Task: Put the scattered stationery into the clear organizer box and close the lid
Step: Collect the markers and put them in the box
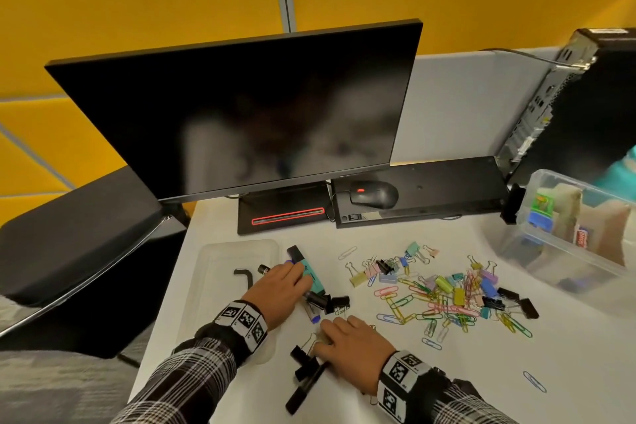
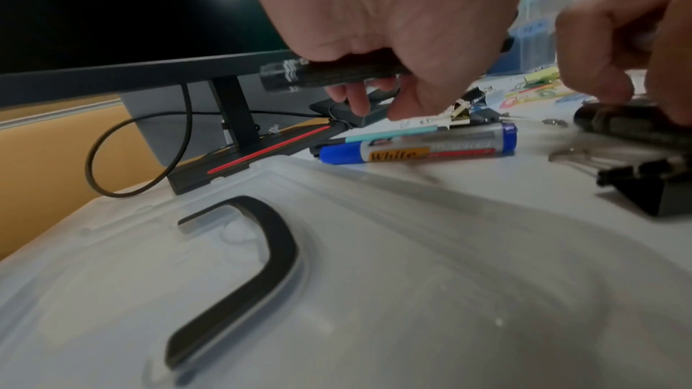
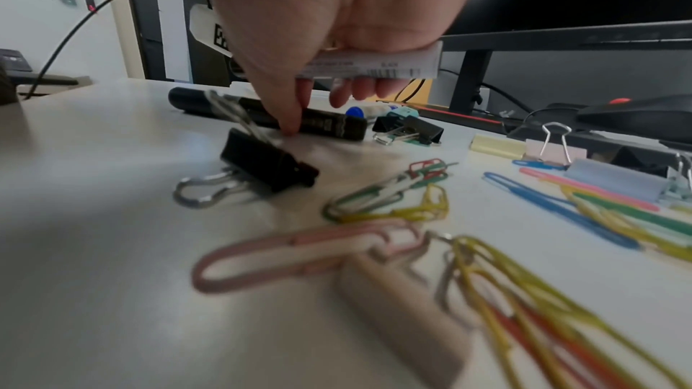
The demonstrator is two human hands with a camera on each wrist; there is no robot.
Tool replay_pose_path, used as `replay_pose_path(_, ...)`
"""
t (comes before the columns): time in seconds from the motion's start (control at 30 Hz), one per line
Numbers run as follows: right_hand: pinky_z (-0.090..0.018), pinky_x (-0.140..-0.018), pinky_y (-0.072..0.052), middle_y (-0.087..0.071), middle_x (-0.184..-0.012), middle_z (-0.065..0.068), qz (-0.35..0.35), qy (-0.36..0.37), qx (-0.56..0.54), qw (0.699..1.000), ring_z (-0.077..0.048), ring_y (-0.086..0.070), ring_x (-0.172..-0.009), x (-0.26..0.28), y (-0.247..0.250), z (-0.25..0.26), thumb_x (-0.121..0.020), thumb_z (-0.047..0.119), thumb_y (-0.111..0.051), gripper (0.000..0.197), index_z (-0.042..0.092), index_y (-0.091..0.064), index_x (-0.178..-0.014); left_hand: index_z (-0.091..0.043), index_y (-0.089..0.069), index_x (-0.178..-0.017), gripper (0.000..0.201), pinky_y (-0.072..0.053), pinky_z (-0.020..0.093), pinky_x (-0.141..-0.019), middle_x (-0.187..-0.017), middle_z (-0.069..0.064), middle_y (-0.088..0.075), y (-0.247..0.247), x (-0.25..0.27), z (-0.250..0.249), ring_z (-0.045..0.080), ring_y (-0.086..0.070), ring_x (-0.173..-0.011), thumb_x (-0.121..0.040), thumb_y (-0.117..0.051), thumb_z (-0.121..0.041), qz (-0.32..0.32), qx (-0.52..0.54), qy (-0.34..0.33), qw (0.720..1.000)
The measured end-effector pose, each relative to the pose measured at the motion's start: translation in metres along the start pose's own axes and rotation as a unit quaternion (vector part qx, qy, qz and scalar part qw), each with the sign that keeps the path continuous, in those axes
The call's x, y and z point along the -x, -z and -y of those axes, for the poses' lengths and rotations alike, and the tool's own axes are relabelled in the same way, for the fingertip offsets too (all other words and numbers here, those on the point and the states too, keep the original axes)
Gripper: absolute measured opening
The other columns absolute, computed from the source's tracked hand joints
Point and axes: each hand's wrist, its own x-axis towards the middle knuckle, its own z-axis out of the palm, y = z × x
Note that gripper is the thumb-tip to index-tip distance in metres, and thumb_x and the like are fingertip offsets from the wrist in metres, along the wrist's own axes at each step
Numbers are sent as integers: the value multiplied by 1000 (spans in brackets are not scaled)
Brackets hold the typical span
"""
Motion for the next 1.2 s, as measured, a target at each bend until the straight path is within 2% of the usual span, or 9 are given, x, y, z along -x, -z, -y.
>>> replay_pose_path(0.1, -19, -66, -46, -58, -96, 15, 5, -15, 9, 1000, -7, -55, -80, 4, -5, -5, -71, 41, -63, 26, 40, -56, -95, -21, -60, -104, 45, -55, 27, -76, -103, 2, -64, -3, -4, -1, 19, -63, -91, -65, -82, -23, 43, 14, 10, 999)
replay_pose_path(0.23, -17, -64, -44, -57, -90, 22, 10, -39, 16, 999, -4, -49, -80, 11, -5, -16, -72, 32, -44, 27, 42, -54, -95, -9, -42, -130, 37, -40, 40, -103, -135, 14, -44, -9, -6, -5, 31, -42, -123, -94, -48, -9, 98, 6, 5, 995)
replay_pose_path(0.3, -16, -67, -39, -57, -89, 22, -7, -41, 19, 999, -4, -43, -82, 14, -4, -21, -69, 33, -47, 27, 41, -52, -95, -10, -49, -122, 33, -45, 37, -97, -128, 12, -52, -4, -7, -4, 29, -50, -116, -89, -55, -9, 74, 13, -2, 997)
replay_pose_path(0.37, -17, -70, -36, -57, -91, 20, -23, -52, 18, 998, -5, -43, -84, 18, -1, -29, -64, 37, -59, 35, 37, -51, -98, -18, -59, -100, 33, -53, 27, -76, -103, 2, -64, 0, -7, 2, 19, -62, -92, -71, -75, -18, 53, 33, -27, 998)
replay_pose_path(0.47, -17, -68, -48, -57, -95, 17, -62, -121, -5, 991, -4, -50, -83, 25, 15, -42, -64, 42, -61, 41, 32, -52, -103, -30, -58, -82, 35, -45, 11, -60, -82, -13, -59, 20, -3, 17, 4, -54, -71, -56, -80, -35, -12, 80, 12, 997)
replay_pose_path(0.6, -23, -65, -44, -57, -93, 8, -90, -212, -81, 970, -10, -42, -87, 15, 43, -56, -80, 34, -44, 21, 24, -51, -98, -22, -54, -106, 23, -36, 15, -78, -101, -6, -52, 42, 10, 39, 7, -42, -89, -85, -62, -25, -108, 186, 161, 963)
replay_pose_path(0.73, -20, -53, -35, -55, -87, 3, -37, -292, -223, 929, -13, -51, -73, -29, 53, -60, -93, 39, -46, 22, 20, -43, -103, -20, -50, -110, 24, -37, 18, -77, -99, -7, -41, 43, 15, 53, 10, -43, -89, -89, -58, -25, -127, 221, 235, 938)
replay_pose_path(0.93, -34, -74, -52, -62, -109, -9, 45, -373, -276, 885, -25, -63, -92, -93, 32, -54, -88, 35, -58, 41, 14, -40, -118, -20, -46, -108, 19, -36, 12, -55, -97, -7, -36, 42, 15, 53, 9, -47, -64, -92, -54, -25, -89, 245, 265, 928)
replay_pose_path(1.2, -35, -78, -53, -61, -105, -5, 57, -355, -266, 894, -22, -61, -88, -87, 33, -67, -89, 33, -55, 31, 17, -44, -113, -16, -44, -107, 18, -32, 15, -49, -97, -4, -35, 45, 12, 46, 9, -43, -55, -94, -50, -26, -76, 268, 267, 923)
